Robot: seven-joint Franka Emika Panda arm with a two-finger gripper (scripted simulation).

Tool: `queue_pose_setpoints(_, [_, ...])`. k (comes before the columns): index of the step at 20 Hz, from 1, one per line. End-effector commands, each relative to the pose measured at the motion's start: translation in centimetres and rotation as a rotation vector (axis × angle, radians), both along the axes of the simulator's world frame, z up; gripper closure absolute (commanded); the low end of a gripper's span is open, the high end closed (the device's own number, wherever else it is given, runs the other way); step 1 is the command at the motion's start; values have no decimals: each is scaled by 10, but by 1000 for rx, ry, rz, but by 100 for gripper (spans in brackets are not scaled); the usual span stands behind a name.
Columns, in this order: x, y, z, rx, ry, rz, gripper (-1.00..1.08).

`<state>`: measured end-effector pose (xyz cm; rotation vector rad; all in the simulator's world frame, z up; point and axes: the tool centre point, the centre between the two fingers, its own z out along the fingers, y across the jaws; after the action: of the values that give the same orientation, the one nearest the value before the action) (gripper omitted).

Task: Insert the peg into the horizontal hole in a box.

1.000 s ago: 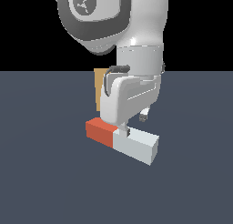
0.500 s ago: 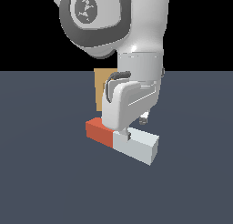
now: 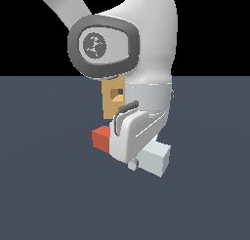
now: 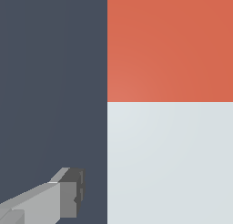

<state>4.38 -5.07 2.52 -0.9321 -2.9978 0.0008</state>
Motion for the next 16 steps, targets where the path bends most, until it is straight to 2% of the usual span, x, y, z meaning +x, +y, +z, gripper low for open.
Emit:
queue_pose_setpoints(1, [1,0,-1,0,-2,0,-92])
queue_pose_setpoints(2, [1,0,-1,0,-2,0,108])
queue_pose_setpoints(16, [-1,1,0,0,-1,-11,108])
